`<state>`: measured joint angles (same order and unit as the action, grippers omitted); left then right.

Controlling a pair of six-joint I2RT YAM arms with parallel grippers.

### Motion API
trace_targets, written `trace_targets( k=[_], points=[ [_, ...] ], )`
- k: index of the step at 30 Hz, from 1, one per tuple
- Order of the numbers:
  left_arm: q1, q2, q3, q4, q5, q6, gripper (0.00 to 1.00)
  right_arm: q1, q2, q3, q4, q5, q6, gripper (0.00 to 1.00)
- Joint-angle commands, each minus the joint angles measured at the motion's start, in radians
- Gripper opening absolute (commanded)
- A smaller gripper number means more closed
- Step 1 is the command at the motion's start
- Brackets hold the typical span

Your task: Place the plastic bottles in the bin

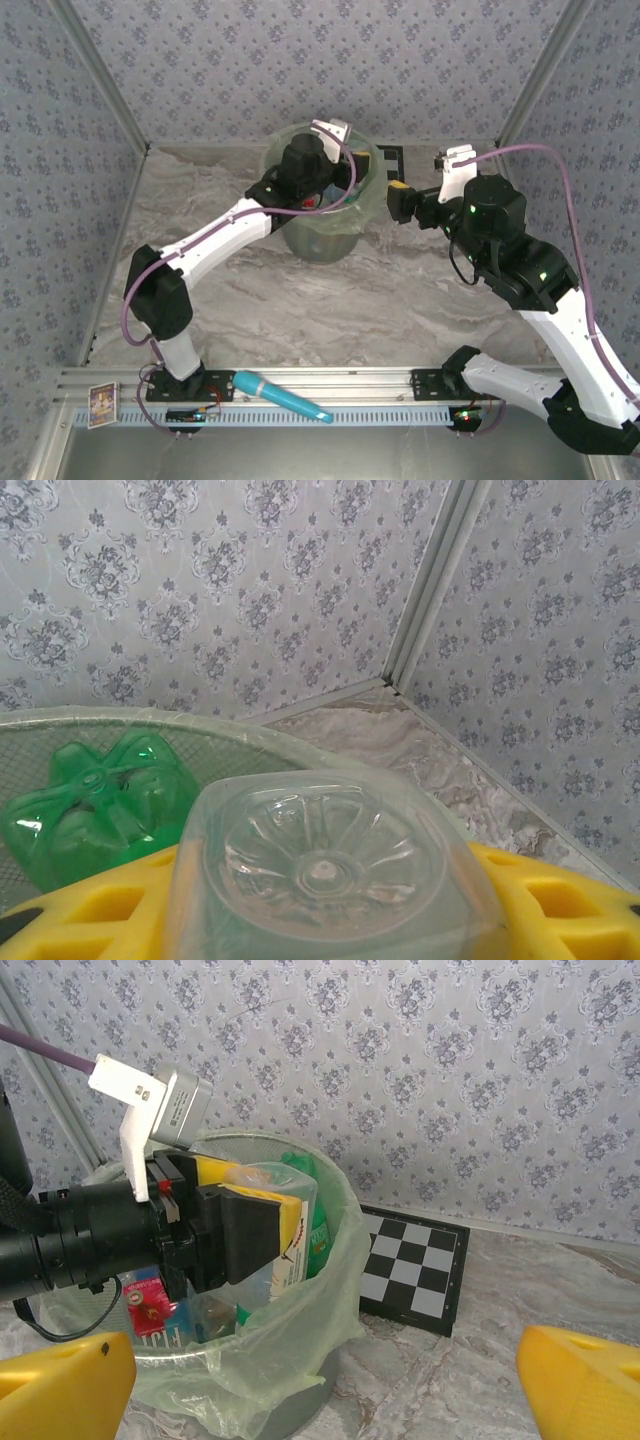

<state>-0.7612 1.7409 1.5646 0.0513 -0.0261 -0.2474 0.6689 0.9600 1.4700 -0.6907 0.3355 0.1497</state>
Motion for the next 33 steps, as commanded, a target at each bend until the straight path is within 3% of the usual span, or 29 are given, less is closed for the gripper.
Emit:
trace_targets(
  k=[1, 6, 12, 20, 28, 33],
  points=[
    [-0.001, -0.011, -0.075, -0.069, -0.032, 0.033, 0.53, -0.008, -0.001, -0.005, 0.02, -0.007, 0.002, 1.0],
    [-0.001, -0.036, -0.052, -0.101, -0.034, 0.034, 0.59, -0.015, 0.013, 0.001, 0.026, -0.021, 0.002, 1.0],
    [0.0, -0.029, 0.123, -0.217, -0.009, 0.012, 0.9, -0.018, 0.019, 0.004, 0.033, -0.024, 0.004, 1.0],
    [0.023, 0.051, 0.422, -0.395, 0.005, -0.016, 0.91, -0.022, 0.011, 0.003, 0.03, -0.02, 0.007, 1.0],
    [0.033, 0.327, 0.882, -0.749, -0.073, 0.031, 0.88, -0.024, 0.013, 0.01, 0.037, -0.018, 0.004, 1.0],
    [0.031, 0.406, 0.957, -0.842, -0.084, 0.05, 0.88, -0.026, 0.002, 0.006, 0.028, -0.017, 0.005, 1.0]
  ],
)
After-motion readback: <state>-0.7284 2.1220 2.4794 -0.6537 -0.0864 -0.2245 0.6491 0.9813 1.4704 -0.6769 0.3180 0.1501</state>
